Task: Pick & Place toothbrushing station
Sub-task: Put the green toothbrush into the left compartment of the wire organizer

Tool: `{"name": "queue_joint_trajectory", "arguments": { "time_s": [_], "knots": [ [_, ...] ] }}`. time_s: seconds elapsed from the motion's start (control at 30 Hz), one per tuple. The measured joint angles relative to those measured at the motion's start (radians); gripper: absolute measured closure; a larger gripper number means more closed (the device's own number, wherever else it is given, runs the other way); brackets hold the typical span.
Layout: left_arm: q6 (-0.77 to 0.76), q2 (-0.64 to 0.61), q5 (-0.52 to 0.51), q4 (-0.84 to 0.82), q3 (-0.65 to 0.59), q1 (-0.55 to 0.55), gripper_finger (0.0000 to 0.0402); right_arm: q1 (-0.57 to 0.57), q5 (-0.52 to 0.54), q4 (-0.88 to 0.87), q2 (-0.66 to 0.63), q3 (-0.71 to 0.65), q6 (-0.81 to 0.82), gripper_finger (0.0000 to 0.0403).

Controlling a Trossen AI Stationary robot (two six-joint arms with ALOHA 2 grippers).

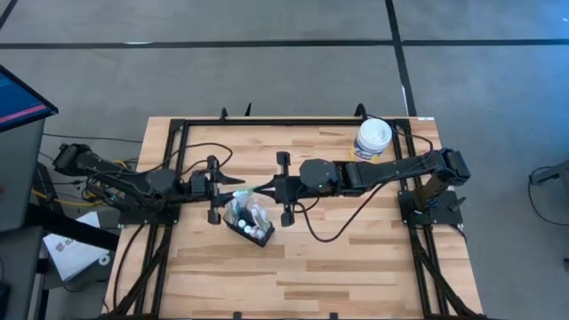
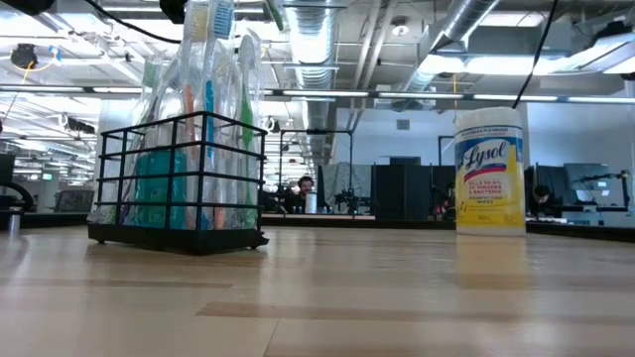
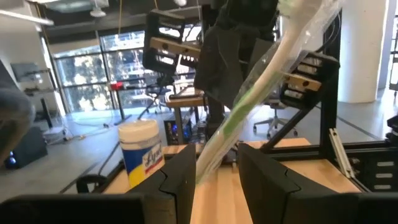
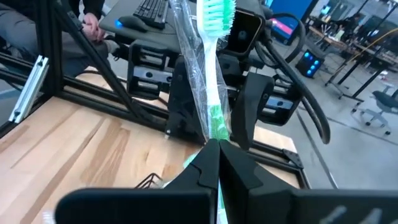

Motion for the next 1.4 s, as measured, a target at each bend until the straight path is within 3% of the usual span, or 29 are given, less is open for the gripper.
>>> {"name": "queue_joint_trajectory", "arguments": {
  "time_s": [0.73, 1.07, 1.4],
  "knots": [
    [0.045, 0.0, 0.001, 0.119, 0.0, 0.0, 0.0289, 0.0, 0.0, 0.11, 0.0, 0.0, -0.061, 0.0403],
    [0.162, 0.0, 0.07, 0.161, 0.0, 0.0, 0.0288, 0.001, 0.0, 0.108, 0.0, 0.0, -0.056, 0.0403],
    [0.262, 0.0, 0.129, 0.211, 0.0, 0.0, 0.0235, 0.001, 0.0, 0.107, 0.0, 0.0, -0.053, 0.0403]
  ]
}}
